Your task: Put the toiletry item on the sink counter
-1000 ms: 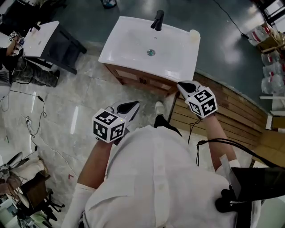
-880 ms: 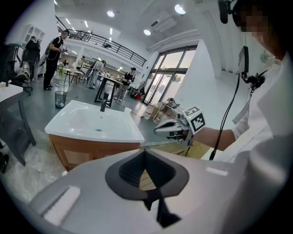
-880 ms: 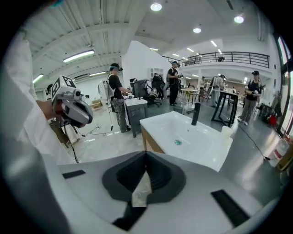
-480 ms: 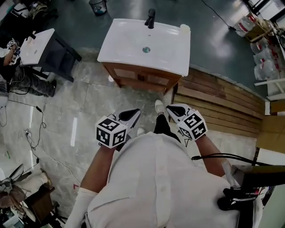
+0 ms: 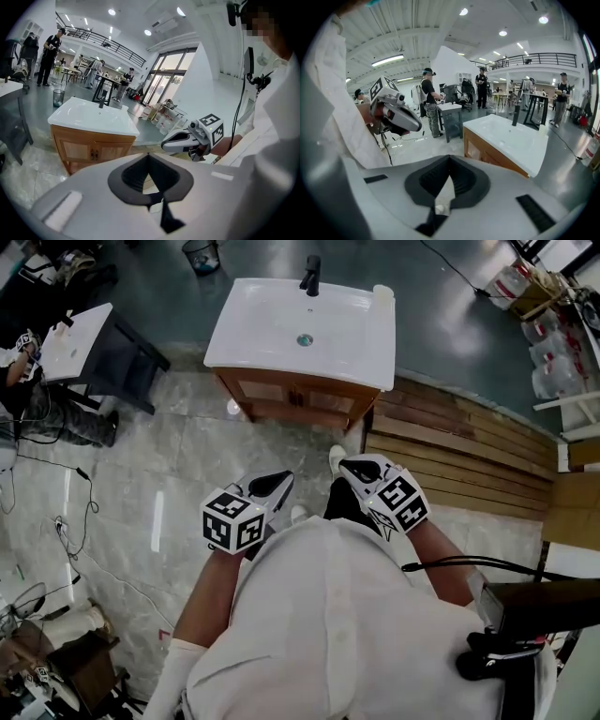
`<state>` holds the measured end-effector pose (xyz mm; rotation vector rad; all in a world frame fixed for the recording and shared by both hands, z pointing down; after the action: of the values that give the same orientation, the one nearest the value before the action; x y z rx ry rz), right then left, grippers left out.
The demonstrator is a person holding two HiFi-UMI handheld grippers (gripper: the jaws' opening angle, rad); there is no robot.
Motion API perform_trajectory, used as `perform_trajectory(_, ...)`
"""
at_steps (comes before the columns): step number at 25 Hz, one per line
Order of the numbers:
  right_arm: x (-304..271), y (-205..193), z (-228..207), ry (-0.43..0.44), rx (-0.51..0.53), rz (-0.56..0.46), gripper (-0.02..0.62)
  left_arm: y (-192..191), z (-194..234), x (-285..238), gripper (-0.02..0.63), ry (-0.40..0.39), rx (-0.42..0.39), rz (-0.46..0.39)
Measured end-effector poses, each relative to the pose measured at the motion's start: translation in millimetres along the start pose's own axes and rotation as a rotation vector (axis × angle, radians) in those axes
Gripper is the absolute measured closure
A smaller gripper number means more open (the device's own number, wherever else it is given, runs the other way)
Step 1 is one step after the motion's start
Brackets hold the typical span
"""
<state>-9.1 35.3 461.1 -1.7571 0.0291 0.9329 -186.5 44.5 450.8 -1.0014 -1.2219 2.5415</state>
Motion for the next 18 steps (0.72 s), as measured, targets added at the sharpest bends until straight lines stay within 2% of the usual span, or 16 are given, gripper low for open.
perform_trajectory(18, -9.6, 15.3, 10.6, 0.033, 0.049, -0.017, 0.592, 2.6, 3.1, 6.1, 0.601, 0.013, -0.005, -0.008)
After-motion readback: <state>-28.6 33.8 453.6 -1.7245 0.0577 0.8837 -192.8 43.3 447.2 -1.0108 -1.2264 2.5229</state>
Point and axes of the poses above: the fingertips, and each gripper's own axes: x backward along the fingers, z to its left, y out of its top, the point moved 6 cm from there along x, backward along the fingers, and after that the axes turned 1 degree about y, right-handed, at the moved point
